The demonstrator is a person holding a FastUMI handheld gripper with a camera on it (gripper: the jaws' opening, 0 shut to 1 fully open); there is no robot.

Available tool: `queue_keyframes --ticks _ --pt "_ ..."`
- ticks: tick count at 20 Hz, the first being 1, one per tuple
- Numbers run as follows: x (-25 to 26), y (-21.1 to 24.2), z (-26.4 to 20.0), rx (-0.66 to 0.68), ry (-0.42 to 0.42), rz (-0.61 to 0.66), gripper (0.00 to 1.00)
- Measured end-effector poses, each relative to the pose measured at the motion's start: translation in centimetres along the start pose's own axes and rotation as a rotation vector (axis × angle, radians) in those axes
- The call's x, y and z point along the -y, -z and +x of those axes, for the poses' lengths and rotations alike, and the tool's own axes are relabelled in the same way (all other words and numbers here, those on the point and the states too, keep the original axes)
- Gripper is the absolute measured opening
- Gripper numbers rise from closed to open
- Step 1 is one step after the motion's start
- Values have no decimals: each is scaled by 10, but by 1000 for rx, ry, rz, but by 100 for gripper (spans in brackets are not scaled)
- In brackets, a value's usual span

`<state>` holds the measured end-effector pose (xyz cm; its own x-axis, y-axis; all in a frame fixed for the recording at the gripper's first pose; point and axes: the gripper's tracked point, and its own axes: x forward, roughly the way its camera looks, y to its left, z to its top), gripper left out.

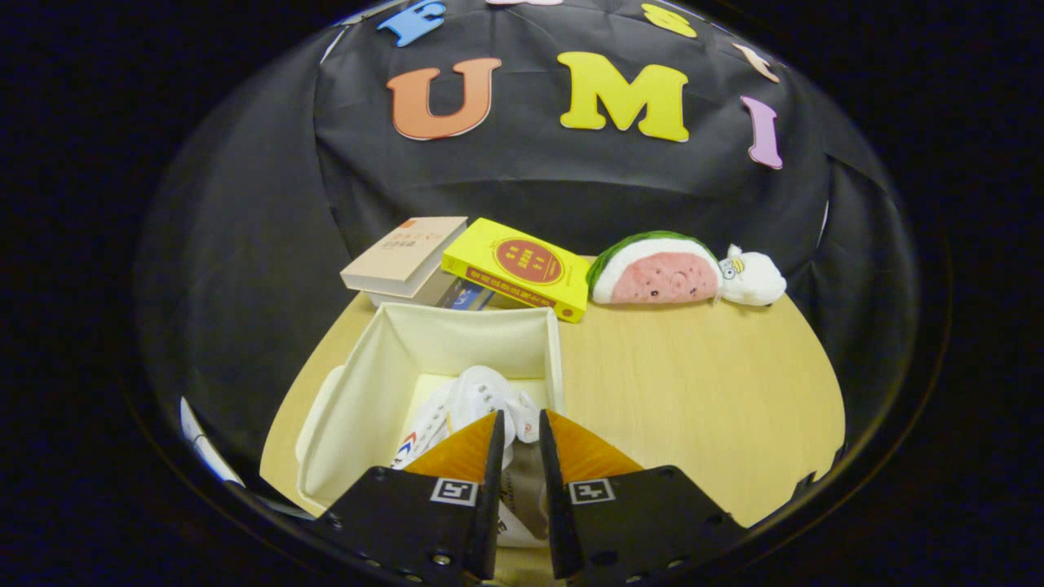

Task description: Open the storage box then place both shoes into the box .Put the left shoe in first, then the right shoe, with the right side of both shoes facing outward in a uniform manner.

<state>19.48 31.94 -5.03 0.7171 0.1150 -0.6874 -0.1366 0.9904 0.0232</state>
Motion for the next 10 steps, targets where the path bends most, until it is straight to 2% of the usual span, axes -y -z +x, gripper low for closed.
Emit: queue_keyframes --ticks 1,4,6,10 --pt "1 -3 -5 27 -6 -4 29" --pt "4 -10 -23 135 -24 -17 50" --pt "11 -14 -40 220 -25 -27 59" --pt "42 -24 -87 468 54 -80 97"
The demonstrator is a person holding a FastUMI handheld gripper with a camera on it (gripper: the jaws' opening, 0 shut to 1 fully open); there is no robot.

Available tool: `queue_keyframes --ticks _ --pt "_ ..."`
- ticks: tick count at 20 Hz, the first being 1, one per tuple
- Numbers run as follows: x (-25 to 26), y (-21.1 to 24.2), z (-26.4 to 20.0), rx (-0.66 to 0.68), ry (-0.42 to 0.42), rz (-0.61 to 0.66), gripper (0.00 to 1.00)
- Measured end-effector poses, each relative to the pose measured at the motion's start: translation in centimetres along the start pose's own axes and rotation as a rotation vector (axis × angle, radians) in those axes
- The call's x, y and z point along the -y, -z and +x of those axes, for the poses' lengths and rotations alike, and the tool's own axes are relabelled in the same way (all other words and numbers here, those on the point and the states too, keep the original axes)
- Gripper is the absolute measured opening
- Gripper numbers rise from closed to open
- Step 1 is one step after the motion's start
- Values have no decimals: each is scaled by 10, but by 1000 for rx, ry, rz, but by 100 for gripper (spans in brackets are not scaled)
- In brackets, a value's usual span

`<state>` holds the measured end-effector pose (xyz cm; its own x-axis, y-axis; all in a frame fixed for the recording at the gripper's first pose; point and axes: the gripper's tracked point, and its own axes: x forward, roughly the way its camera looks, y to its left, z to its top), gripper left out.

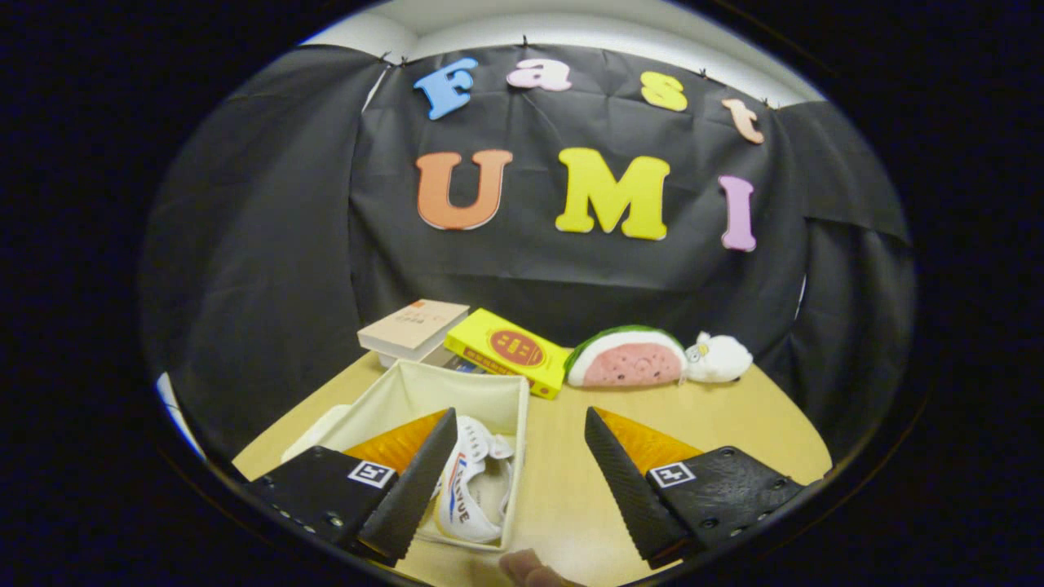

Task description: Open the storage box then place both shoes into the box .Put the left shoe in first, then the right shoe, with the right side of both shoes facing outward in a uniform manner.

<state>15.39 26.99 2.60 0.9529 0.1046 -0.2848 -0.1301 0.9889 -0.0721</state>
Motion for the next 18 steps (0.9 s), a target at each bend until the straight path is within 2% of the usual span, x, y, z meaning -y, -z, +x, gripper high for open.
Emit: queue_keyframes --ticks 4,7,11,16,18 --pt "31 -15 -64 270 89 -55 96" --pt "46 -9 -109 367 130 -36 95" --pt "60 14 -153 366 68 22 95" --pt "101 33 -205 303 33 104 95" --pt "116 37 -228 299 46 103 95"
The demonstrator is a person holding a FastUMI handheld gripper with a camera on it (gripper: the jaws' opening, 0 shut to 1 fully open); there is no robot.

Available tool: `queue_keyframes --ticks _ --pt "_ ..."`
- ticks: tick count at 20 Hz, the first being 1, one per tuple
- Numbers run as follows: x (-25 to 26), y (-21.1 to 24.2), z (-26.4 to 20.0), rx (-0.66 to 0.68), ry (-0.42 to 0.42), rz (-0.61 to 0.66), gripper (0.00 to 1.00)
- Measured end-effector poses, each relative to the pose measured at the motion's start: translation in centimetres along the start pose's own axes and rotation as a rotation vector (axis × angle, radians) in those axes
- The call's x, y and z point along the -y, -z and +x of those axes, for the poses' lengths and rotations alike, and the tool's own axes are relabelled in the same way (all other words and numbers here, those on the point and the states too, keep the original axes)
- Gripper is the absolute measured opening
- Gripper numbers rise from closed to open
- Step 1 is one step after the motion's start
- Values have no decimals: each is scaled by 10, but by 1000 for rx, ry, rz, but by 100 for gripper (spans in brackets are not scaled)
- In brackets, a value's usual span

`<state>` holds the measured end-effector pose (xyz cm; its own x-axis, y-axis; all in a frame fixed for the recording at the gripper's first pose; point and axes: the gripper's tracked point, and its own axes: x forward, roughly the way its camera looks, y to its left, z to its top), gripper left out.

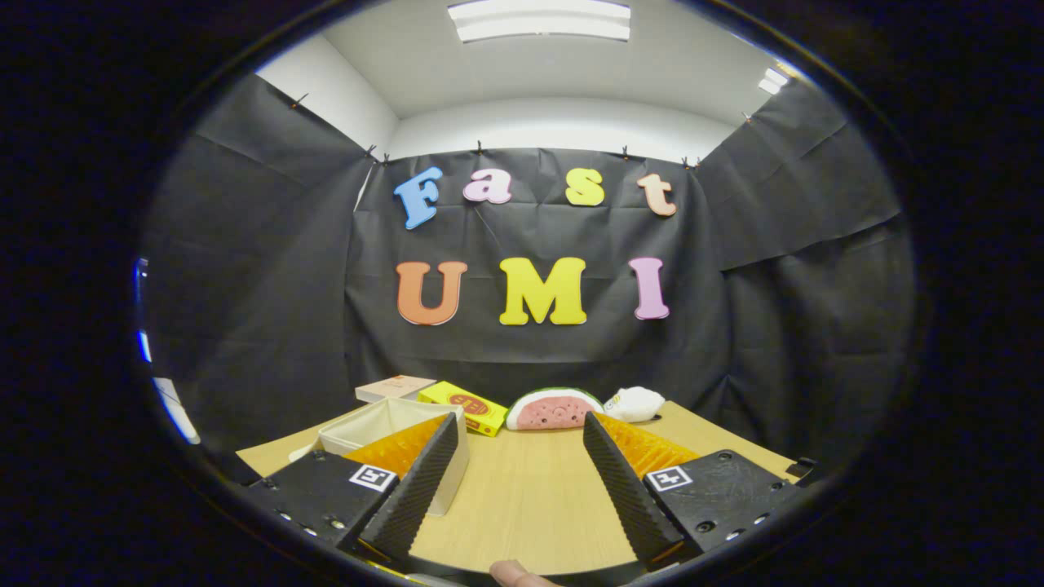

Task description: Open the storage box then place both shoes into the box .Put the left shoe in first, then the right shoe, with the right side of both shoes facing outward in a uniform manner.

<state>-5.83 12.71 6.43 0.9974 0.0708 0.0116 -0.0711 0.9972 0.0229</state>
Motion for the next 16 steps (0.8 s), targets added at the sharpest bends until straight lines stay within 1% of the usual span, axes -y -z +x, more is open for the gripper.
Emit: queue_keyframes --ticks 3,6,10,16 --pt "17 -2 -24 -28 14 -1 95" --pt "35 -9 -37 -65 13 60 95" --pt "59 -24 -41 -31 39 90 95" --pt "72 -14 -36 -46 42 86 95"
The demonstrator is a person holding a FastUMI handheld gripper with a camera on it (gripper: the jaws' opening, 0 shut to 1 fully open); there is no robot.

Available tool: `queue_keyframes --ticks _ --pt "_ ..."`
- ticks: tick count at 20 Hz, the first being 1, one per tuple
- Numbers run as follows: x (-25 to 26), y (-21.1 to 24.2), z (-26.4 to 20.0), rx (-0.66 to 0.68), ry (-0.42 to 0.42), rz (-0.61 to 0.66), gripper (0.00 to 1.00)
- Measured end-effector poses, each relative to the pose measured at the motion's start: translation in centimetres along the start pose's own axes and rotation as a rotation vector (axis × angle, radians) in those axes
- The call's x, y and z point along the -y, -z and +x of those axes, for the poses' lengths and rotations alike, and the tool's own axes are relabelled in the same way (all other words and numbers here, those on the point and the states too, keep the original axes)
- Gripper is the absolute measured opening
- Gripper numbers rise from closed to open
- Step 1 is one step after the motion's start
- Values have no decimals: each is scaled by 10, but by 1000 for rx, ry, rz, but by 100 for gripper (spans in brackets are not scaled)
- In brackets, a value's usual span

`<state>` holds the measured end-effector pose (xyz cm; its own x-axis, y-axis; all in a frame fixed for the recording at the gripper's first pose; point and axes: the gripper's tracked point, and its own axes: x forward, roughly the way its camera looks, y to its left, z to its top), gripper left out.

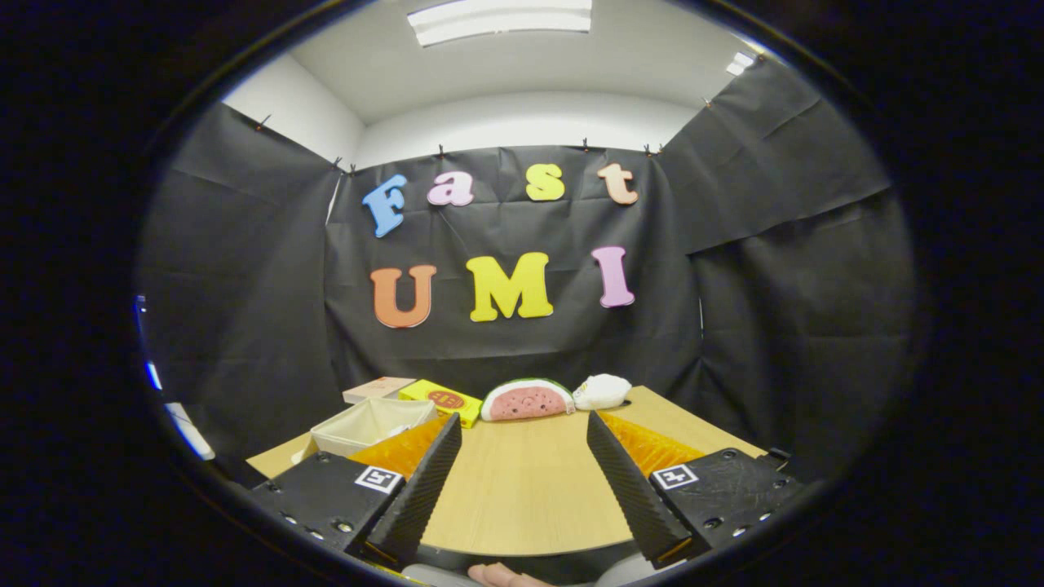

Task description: Open the storage box then place both shoes into the box .Put the left shoe in first, then the right shoe, with the right side of both shoes facing outward in a uniform manner.

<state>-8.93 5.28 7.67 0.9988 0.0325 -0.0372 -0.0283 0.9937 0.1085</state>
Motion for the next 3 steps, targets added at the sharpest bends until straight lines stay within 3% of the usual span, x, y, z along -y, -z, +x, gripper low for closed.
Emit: queue_keyframes --ticks 3 --pt "0 -3 -1 10 -10 11 95"
